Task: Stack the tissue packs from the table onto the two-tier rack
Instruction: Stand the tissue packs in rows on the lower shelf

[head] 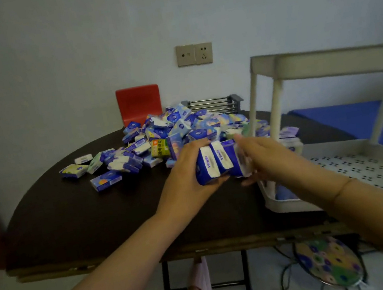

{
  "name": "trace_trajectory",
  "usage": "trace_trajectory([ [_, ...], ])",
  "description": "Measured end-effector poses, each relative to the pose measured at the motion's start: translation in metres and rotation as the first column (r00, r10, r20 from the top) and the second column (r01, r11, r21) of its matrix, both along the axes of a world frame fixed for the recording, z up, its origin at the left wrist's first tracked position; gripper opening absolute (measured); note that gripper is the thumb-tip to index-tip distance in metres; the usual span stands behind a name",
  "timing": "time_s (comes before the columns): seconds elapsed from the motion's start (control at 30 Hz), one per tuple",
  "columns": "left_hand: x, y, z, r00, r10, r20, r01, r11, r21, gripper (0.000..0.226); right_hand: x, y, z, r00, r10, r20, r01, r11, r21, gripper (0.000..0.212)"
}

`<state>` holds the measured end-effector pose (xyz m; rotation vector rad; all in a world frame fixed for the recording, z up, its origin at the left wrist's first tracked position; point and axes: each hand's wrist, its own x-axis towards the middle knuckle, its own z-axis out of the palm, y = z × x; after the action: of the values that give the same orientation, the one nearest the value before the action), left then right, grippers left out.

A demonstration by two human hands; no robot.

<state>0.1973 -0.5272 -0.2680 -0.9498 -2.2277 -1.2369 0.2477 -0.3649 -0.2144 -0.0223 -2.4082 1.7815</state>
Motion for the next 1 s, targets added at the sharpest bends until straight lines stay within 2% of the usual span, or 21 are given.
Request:
trace_trajectory([
  [0.07,0.009,0.016,0.007,0.999,-0.028,-0.021,0.028,1.000,-0.008,0.071,0.012,0.013,0.009,0.997,-0.060,0.056,0.066,0.990,-0.126,0.022],
  [0.1,0.014,0.025,0.010,0.999,-0.039,-0.025,0.039,0.999,-0.011,0.070,0.019,0.021,0.010,0.995,-0.079,0.060,0.086,0.989,-0.121,0.023],
  [0.2,0.029,0.052,0.020,0.996,-0.070,-0.055,0.068,0.997,-0.032,0.066,0.044,0.046,0.011,0.999,-0.048,0.010,0.047,0.996,0.080,0.018],
  [0.27,0.037,0.071,0.023,0.994,-0.087,-0.064,0.084,0.995,-0.058,0.065,0.063,0.060,0.010,0.998,-0.025,-0.052,0.034,0.985,0.172,0.034],
  [0.37,0.046,0.096,0.025,0.992,-0.089,-0.089,0.080,0.991,-0.108,0.067,0.078,0.076,0.006,0.991,-0.085,-0.104,0.098,0.988,0.119,0.048],
  [0.57,0.057,0.128,0.029,0.984,-0.061,-0.168,0.029,0.982,-0.188,0.072,0.085,0.098,0.000,0.977,-0.163,-0.140,0.173,0.983,0.063,0.043],
  [0.67,0.055,0.140,0.028,0.985,-0.077,-0.155,0.044,0.978,-0.206,0.074,0.079,0.107,-0.003,0.978,-0.174,-0.115,0.186,0.977,0.102,0.045],
  [0.8,0.048,0.148,0.023,0.990,-0.138,-0.040,0.120,0.947,-0.300,0.087,0.066,0.134,-0.002,0.967,-0.249,-0.057,0.255,0.955,0.152,0.050],
  [0.9,0.045,0.146,0.017,0.992,-0.109,-0.062,0.072,0.897,-0.436,0.074,0.055,0.164,-0.002,0.950,-0.310,-0.021,0.310,0.937,0.163,0.051],
  [1.0,0.045,0.143,0.014,0.983,-0.115,-0.145,0.016,0.835,-0.550,0.060,0.043,0.183,-0.011,0.947,-0.321,0.029,0.301,0.915,0.269,0.060],
])
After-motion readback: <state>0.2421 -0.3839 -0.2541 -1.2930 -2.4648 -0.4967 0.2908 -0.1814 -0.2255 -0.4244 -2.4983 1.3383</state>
